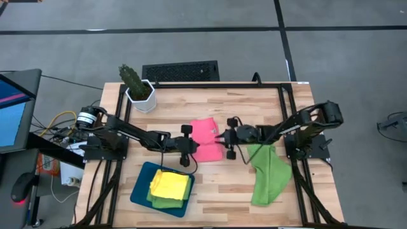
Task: Fold microfiber towels
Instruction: Fold the pink microfiber
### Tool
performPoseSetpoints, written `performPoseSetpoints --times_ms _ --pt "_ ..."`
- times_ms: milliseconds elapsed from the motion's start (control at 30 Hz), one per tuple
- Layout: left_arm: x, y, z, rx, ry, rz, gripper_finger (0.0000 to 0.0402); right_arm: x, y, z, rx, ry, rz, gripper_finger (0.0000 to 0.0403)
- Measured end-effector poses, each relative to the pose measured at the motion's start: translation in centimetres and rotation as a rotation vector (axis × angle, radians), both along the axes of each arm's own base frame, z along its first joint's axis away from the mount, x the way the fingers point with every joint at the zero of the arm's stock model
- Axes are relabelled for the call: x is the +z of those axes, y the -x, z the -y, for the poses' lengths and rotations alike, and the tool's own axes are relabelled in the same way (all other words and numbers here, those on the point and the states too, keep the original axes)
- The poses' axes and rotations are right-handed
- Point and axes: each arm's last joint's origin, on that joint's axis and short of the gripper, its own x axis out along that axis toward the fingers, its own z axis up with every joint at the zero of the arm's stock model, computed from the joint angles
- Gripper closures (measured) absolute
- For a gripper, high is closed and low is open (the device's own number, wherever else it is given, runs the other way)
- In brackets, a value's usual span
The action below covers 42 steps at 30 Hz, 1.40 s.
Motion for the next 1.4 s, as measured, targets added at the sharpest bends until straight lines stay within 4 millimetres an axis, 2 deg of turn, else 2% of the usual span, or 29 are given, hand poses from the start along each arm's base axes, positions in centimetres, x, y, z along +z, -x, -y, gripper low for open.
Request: performPoseSetpoints --times_ms 100,233,400,467,533,667,800,967,1033,1200,1300,1400 --pt "-0.5 0.3 0.2 -0.031 0.098 0.050 0.0398 -1.6 0.5 -1.4 0.047 -0.034 0.107 0.0287" --pt "-2.5 1.0 0.4 -0.031 0.136 0.070 0.0398 -4.2 0.7 -2.5 0.066 -0.065 0.145 0.0295" --pt "-4.4 1.3 0.5 0.005 0.138 0.048 0.0398 -8.0 0.5 -3.0 0.049 -0.120 0.054 0.0303" --pt "-5.1 1.3 0.5 0.015 0.134 0.018 0.0398 -8.7 0.4 -3.0 0.031 -0.145 0.056 0.0305" --pt "-5.3 1.5 0.4 0.026 0.122 -0.010 0.0398 -9.0 0.5 -3.0 0.012 -0.159 0.059 0.0307" --pt "-5.4 1.7 0.4 0.045 0.109 -0.027 0.0398 -8.4 1.0 -2.9 0.025 -0.144 0.106 0.0311" --pt "-5.4 1.7 0.3 0.058 0.118 -0.030 0.0398 -5.9 0.6 -3.0 0.050 -0.120 0.244 0.0312" --pt "-5.4 1.7 0.3 0.062 0.123 -0.025 0.0398 -5.0 -0.8 -4.2 0.112 -0.056 0.295 0.0312" --pt "-5.4 1.7 0.3 0.063 0.125 -0.024 0.0398 -5.7 -1.5 -4.7 0.130 -0.049 0.259 0.0312" --pt "-5.4 1.7 0.3 0.068 0.130 -0.019 0.0398 -9.1 -2.4 -5.3 0.124 -0.071 0.144 0.0312" --pt "-4.8 1.8 0.5 0.069 0.122 -0.004 0.0398 -9.9 -2.5 -5.1 0.096 -0.116 0.148 0.0312" --pt "-3.3 1.9 0.8 0.069 0.091 0.047 0.0398 -10.0 -2.1 -5.0 0.087 -0.138 0.148 0.0312"
